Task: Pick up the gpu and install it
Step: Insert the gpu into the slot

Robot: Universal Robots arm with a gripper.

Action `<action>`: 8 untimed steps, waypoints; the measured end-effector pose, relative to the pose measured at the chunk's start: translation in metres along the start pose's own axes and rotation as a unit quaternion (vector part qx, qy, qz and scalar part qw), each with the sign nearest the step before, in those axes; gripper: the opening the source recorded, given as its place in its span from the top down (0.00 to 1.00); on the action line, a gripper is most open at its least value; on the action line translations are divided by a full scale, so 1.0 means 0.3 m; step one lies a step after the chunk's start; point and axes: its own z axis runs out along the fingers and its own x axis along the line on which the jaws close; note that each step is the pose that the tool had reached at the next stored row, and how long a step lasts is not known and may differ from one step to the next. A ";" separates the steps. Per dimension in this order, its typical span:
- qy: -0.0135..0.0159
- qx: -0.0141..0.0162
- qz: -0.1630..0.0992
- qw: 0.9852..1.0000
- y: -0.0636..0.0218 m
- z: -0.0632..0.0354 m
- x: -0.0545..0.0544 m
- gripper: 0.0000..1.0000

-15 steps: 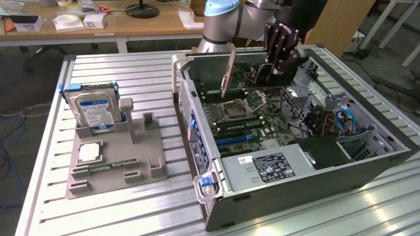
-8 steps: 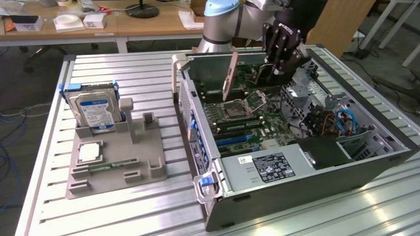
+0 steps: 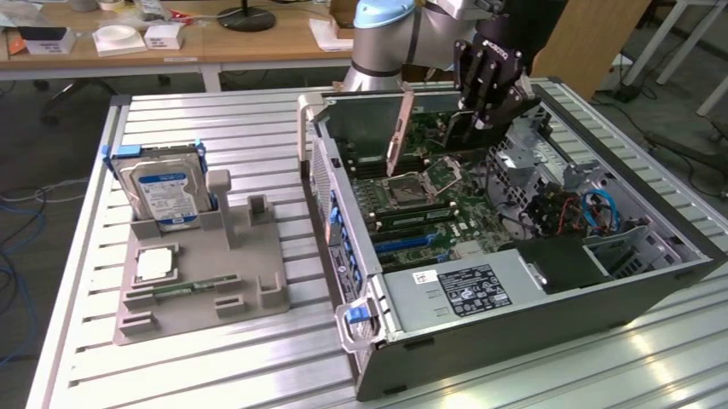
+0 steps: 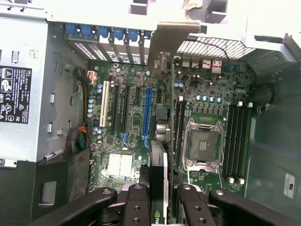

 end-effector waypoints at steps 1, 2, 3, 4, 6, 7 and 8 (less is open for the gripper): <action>0.000 0.000 0.000 1.000 0.000 0.000 0.000 0.73; 0.000 0.000 0.000 1.000 0.000 0.000 0.000 0.73; 0.000 0.000 0.000 1.000 0.000 0.000 0.000 0.73; 0.000 0.000 0.000 1.000 0.000 0.000 0.000 0.73; 0.000 0.000 0.000 1.000 0.000 0.000 0.000 0.73; 0.000 0.000 0.000 1.000 0.000 0.000 0.000 0.73; 0.000 0.000 0.000 1.000 0.000 0.000 0.000 0.73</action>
